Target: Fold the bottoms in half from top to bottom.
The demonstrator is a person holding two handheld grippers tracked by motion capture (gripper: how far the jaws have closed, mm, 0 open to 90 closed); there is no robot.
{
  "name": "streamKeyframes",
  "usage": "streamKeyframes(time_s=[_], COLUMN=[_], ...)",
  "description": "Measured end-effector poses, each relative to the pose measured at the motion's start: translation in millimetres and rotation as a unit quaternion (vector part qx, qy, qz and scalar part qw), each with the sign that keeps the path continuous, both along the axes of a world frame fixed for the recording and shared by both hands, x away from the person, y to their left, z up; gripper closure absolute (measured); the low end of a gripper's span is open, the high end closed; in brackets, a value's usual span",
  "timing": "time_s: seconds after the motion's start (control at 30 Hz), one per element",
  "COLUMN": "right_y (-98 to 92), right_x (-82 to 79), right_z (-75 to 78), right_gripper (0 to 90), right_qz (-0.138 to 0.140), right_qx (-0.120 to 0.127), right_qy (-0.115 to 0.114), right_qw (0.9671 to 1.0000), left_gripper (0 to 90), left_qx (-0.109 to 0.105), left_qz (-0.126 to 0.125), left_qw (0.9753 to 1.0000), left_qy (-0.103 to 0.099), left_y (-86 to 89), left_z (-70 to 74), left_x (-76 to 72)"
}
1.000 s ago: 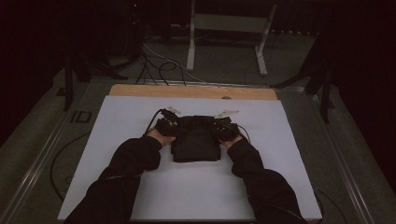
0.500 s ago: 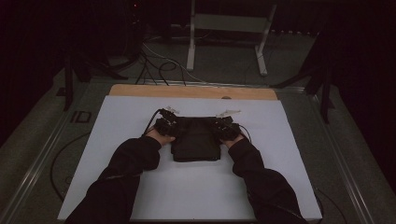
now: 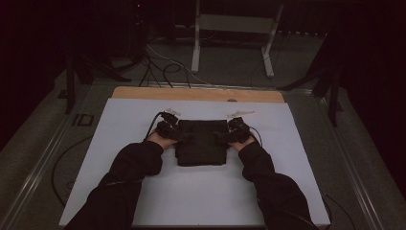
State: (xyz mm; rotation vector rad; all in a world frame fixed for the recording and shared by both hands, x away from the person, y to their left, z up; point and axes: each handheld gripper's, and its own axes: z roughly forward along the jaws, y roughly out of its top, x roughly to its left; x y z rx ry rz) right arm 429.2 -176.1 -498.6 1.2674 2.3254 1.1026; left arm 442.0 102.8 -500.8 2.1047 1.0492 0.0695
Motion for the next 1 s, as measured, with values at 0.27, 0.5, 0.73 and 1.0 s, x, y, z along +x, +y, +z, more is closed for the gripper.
streamKeyframes(time_s=[0.27,0.5,0.73,1.0], right_y=[3.2,4.9,5.5,7.8], right_x=[-5.8,-7.0,-7.9,-8.5], right_z=[8.7,11.0,13.5,19.5], right_gripper=[10.3,10.2,10.3,10.5], right_qz=[0.019,0.029,0.032,0.048], right_qx=[0.014,0.019,0.019,0.012], right_qy=[-0.016,-0.019,-0.026,-0.031], right_qw=[0.9996,0.9992,0.999,0.9983], left_gripper=[0.5,0.2,0.1,0.1], left_qx=[0.01,0.011,0.012,0.0], left_qz=[-0.022,-0.035,-0.043,-0.05], left_qw=[0.9994,0.9987,0.9982,0.9976], left_qy=[-0.024,-0.034,-0.041,-0.048], left_y=[-4.2,-4.5,-1.7,0.9], left_z=[7.3,13.8,19.8,26.1], left_x=[-7.2,-11.0,-13.6,-16.7])
